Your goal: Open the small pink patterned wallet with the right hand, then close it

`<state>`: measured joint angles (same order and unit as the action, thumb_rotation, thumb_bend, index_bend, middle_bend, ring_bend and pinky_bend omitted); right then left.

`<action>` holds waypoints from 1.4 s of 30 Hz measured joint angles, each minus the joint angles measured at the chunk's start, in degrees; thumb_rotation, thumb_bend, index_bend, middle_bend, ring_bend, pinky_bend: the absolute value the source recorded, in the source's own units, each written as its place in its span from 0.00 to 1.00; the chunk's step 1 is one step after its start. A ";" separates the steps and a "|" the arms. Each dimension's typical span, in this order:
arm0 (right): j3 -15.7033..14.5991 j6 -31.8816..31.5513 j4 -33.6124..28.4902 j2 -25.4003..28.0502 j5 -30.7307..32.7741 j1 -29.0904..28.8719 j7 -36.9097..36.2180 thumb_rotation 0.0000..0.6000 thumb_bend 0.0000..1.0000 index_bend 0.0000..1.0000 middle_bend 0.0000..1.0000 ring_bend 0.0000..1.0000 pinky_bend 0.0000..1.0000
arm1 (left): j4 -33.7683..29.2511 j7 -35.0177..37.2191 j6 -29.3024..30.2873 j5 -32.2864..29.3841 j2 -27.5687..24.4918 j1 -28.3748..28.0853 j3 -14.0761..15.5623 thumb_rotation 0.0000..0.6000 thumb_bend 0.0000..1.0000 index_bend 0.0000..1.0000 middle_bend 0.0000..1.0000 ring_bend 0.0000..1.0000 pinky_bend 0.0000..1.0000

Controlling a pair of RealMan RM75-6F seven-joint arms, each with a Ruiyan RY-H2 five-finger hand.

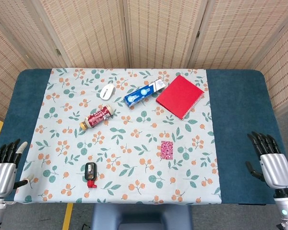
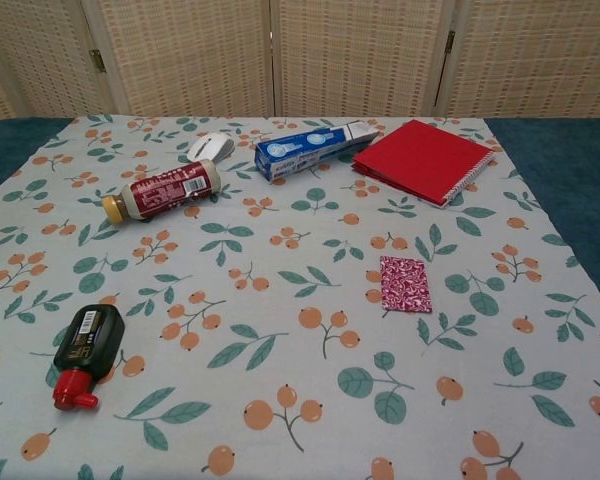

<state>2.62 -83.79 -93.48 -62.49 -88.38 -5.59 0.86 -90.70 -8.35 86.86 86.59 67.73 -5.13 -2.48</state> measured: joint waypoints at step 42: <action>3.36 33.96 -0.26 -19.27 16.82 -25.24 14.90 0.38 0.41 0.26 0.06 0.00 0.00 | 5.38 8.33 0.94 1.71 0.13 1.79 1.86 1.00 0.21 0.15 0.00 0.06 0.00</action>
<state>5.98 -49.83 -93.73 -81.76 -71.56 -30.83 15.76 -85.32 -0.02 87.80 88.30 67.86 -3.34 -0.62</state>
